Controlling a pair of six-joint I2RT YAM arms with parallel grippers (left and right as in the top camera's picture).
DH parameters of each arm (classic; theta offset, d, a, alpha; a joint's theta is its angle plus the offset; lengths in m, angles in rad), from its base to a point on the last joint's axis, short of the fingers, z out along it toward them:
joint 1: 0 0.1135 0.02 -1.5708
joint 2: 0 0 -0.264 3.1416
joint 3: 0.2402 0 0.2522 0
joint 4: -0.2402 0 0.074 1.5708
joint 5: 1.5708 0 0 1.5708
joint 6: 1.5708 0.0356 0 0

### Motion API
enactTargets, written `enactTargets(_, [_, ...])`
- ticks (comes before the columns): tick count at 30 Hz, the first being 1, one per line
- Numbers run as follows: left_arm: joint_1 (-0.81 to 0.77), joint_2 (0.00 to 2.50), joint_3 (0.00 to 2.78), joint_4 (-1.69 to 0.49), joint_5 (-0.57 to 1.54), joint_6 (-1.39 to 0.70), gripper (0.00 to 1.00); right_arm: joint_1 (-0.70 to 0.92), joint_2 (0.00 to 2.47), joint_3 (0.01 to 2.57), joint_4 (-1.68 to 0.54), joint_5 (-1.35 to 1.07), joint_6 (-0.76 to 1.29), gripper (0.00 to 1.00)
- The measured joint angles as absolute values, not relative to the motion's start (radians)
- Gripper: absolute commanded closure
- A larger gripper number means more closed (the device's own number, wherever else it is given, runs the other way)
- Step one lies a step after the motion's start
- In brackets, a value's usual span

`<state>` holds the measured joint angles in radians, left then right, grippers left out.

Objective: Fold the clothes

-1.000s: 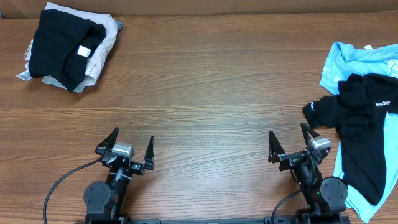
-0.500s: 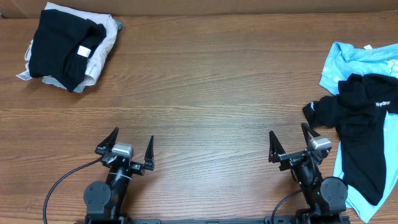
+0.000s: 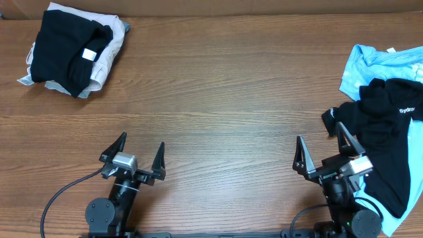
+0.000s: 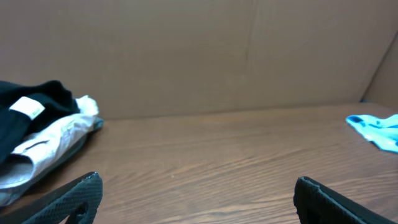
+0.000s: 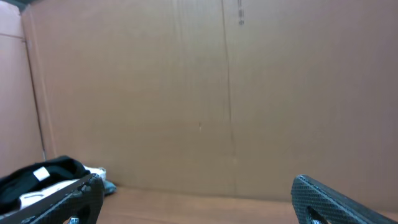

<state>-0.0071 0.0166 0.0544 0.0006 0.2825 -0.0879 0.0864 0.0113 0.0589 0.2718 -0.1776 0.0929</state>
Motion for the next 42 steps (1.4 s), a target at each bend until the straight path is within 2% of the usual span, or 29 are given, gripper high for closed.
enactTargets(9, [-0.007, 0.038, 0.340, -0.190, 0.287, -0.065, 0.00, 0.086, 0.025, 0.442, -0.072, -0.166, 0.053, 0.00])
enactTargets(14, [-0.007, 0.181, 0.512, -0.281, 0.272, -0.048, 0.00, 0.086, 0.135, 0.690, -0.288, -0.137, 0.035, 0.00])
enactTargets(20, [-0.007, 0.457, 0.773, -0.470, 0.273, -0.042, 0.00, 0.086, 0.391, 0.995, -0.567, -0.120, 0.025, 0.00])
enactTargets(31, [-0.007, 1.055, 1.340, -1.072, 0.273, 0.038, 0.00, 0.086, 0.984, 1.491, -1.085, -0.115, 0.026, 0.00])
enactTargets(34, [-0.007, 1.196, 1.423, -1.150, 0.272, 0.064, 0.01, 0.086, 1.121, 1.528, -1.108, -0.115, 0.025, 0.00])
enactTargets(42, [-0.007, 1.526, 1.439, -1.157, 0.262, 0.082, 0.00, 0.086, 1.427, 1.530, -1.146, -0.165, 0.058, 0.00])
